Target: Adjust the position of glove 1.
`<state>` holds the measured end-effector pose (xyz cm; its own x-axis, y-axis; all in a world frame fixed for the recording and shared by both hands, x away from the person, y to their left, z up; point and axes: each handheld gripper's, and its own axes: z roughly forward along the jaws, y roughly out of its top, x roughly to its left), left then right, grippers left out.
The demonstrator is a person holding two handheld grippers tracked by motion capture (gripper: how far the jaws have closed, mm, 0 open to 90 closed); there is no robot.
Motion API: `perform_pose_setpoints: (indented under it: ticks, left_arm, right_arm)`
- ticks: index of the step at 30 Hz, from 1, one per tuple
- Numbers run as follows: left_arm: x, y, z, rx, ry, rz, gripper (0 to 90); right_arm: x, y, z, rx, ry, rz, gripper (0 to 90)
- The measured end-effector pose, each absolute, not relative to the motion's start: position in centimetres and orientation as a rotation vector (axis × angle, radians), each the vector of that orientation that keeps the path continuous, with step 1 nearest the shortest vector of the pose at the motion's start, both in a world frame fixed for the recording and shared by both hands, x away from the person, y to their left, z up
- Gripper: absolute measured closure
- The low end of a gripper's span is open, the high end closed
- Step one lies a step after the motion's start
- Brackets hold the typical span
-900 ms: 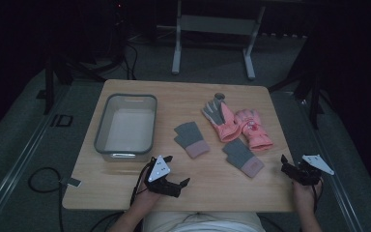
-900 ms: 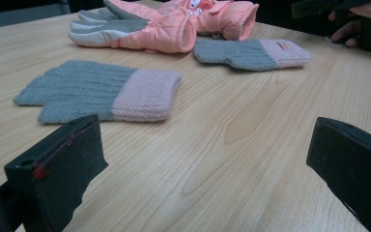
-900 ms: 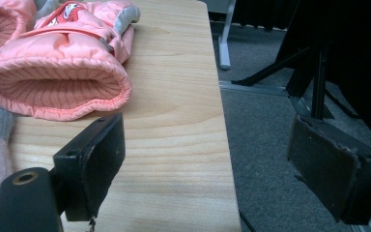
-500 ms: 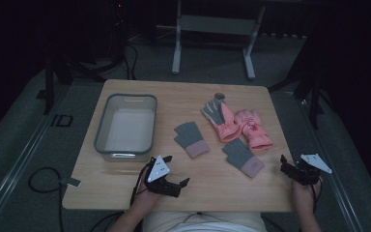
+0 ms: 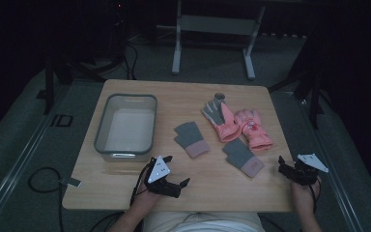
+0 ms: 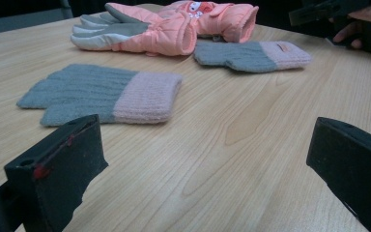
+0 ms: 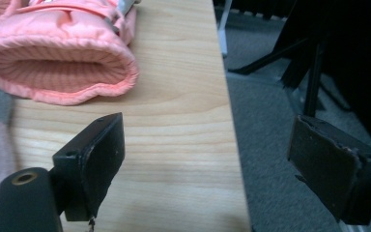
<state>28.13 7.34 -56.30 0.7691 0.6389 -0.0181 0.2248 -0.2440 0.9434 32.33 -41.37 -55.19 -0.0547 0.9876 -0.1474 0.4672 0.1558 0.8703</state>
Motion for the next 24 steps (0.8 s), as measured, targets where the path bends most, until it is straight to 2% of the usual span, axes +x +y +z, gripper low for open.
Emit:
perform_pose_setpoints:
  ticks: [18, 20, 24]
  left_arm:
    - [28.1, 7.4, -56.3, 1.811, 0.659, 0.446, 0.0]
    - [28.1, 7.4, -56.3, 1.813, 0.660, 0.444, 0.0]
    - [28.1, 7.4, -56.3, 1.811, 0.658, 0.443, 0.0]
  right_arm:
    - [33.9, -40.1, -49.5, 1.435, 1.657, 0.801, 11.2]
    - [34.1, -39.9, -48.7, 1.415, 1.647, 0.797, 14.4]
    - [35.2, -40.2, -47.5, 1.517, 1.783, 0.908, 14.5]
